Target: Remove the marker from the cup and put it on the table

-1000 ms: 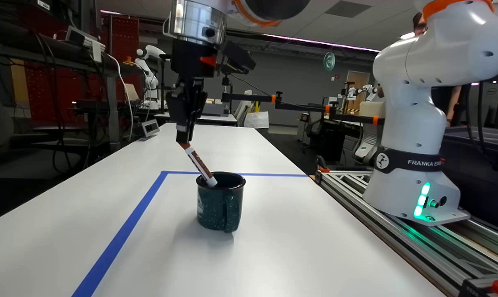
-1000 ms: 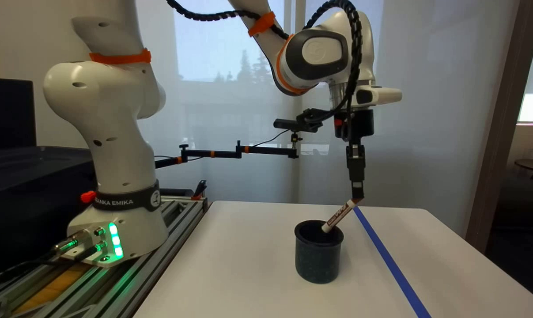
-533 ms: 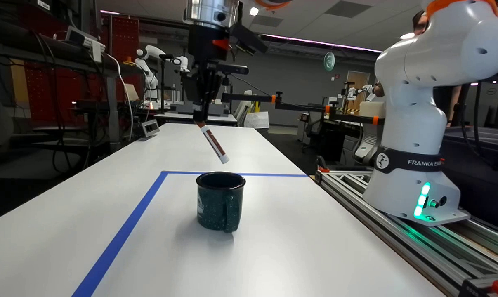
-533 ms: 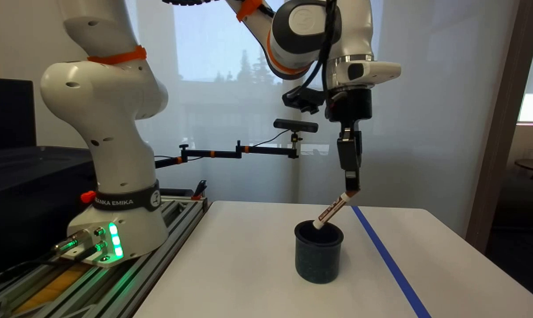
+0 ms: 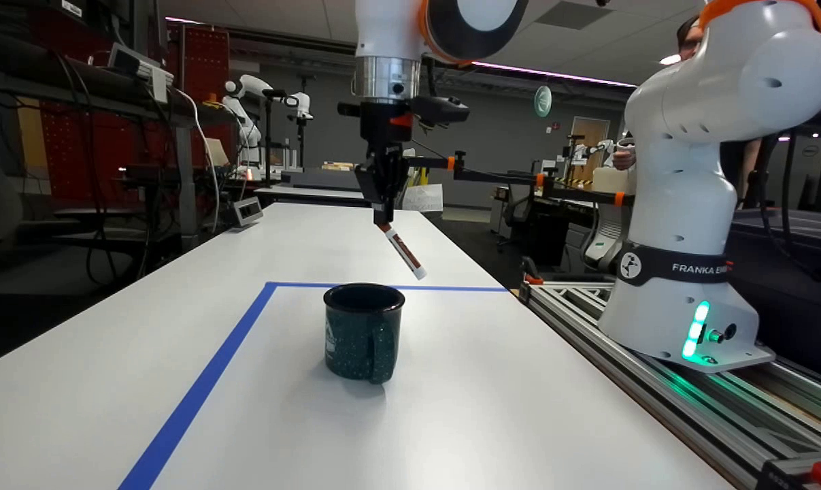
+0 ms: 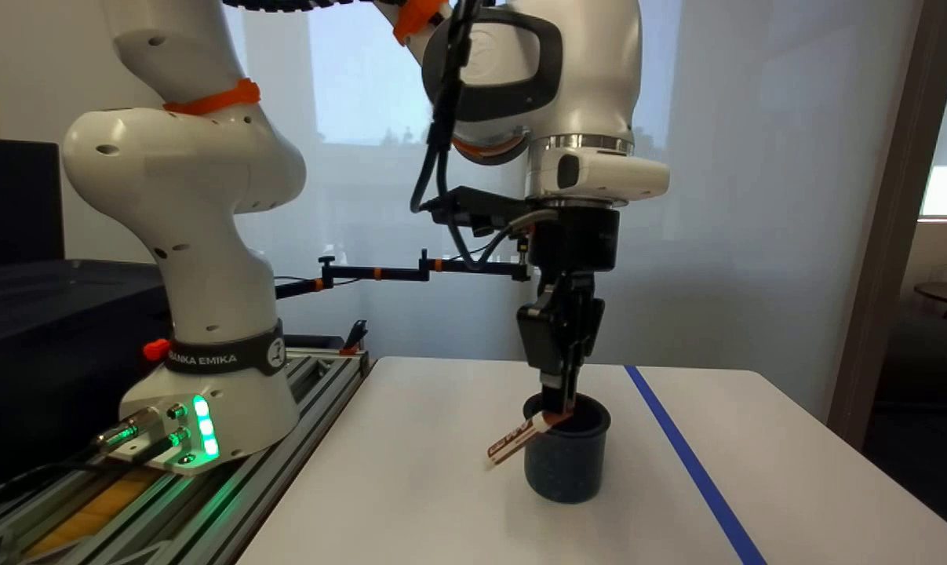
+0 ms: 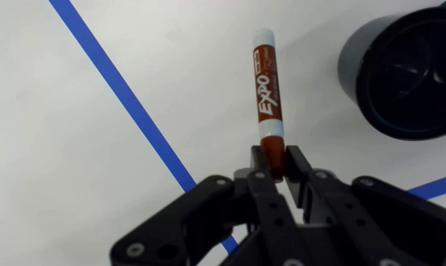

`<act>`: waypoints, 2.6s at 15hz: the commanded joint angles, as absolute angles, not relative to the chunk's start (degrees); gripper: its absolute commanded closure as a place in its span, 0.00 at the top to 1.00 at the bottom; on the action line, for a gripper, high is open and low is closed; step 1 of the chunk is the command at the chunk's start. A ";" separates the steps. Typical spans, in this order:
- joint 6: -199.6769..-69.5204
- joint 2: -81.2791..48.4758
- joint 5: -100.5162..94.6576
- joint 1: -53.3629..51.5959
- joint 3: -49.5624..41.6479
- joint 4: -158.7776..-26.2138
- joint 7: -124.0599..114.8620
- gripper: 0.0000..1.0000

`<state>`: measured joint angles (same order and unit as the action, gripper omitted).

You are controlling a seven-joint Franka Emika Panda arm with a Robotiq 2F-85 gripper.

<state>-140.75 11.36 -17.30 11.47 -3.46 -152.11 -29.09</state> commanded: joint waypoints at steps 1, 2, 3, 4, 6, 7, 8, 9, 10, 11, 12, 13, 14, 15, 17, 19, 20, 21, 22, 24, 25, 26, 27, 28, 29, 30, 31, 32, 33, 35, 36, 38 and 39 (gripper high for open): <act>-146.02 10.65 -21.79 14.85 -4.90 -155.35 -29.76 0.04; -148.25 9.61 -24.20 16.11 -5.32 -155.98 -30.55 0.04; -150.43 8.72 -26.31 17.21 -5.85 -156.50 -31.02 0.04; -153.05 7.81 -28.79 18.35 -6.35 -156.93 -31.78 0.04; -158.03 5.71 -33.90 20.30 -7.44 -157.20 -33.42 0.04; -160.32 4.51 -36.39 20.92 -7.91 -157.06 -34.27 0.04; -162.32 3.48 -38.94 21.35 -8.54 -156.72 -35.21 0.04; -164.14 2.40 -40.94 21.42 -9.35 -156.25 -35.88 0.04; -166.47 1.26 -42.25 21.33 -10.22 -155.94 -36.24 0.04; -168.48 0.02 -44.06 22.32 -9.91 -155.42 -37.15 0.04; -170.43 -0.99 -45.03 22.30 -10.45 -155.07 -37.47 0.04; -171.96 -2.14 -46.12 22.34 -10.72 -154.50 -37.90 0.04; -173.34 -3.13 -46.85 22.31 -11.04 -154.09 -38.02 0.04; -174.61 -4.36 -47.41 22.25 -11.36 -153.63 -37.96 0.04; -176.69 -6.85 -47.50 22.12 -11.99 -152.89 -37.25 0.04; -178.65 -9.55 -46.77 22.17 -12.45 -152.20 -36.43 0.04; -179.25 -10.78 -46.23 22.17 -12.55 -151.93 -36.06 0.04; -180.16 -12.14 -46.02 22.25 -12.73 -151.55 -35.72 0.04; -180.18 -13.06 -45.85 22.14 -12.83 -151.25 -35.66 0.04; -180.70 -14.78 -45.59 22.13 -12.90 -150.61 -35.41 0.04; -180.29 -15.25 -45.29 22.13 -12.67 -150.41 -35.26 0.04; -179.94 -15.66 -45.15 22.10 -12.47 -150.11 -35.19 0.04; -179.53 -16.03 -44.94 22.15 -12.19 -149.88 -35.08 0.04; -179.02 -16.14 -44.79 22.07 -12.04 -149.73 -35.15 0.04; -178.59 -16.21 -44.39 22.18 -11.55 -149.70 -35.07 0.43; -177.76 -16.02 -44.17 21.93 -11.38 -149.65 -35.36 0.44; -176.06 -15.41 -43.15 21.91 -10.46 -149.84 -35.58 0.51; -175.30 -14.70 -42.87 21.67 -10.02 -150.03 -35.59 0.57; -173.30 -13.69 -42.51 21.02 -9.71 -150.09 -36.20 0.66; -169.33 -11.05 -41.29 20.35 -7.97 -150.54 -36.41 0.80; -166.58 -9.20 -39.48 20.17 -6.31 -150.99 -36.17 0.88; -160.92 -5.54 -34.85 19.64 -2.75 -151.54 -34.92 1.00; -158.15 -4.13 -31.42 19.58 -0.64 -151.46 -33.20 1.00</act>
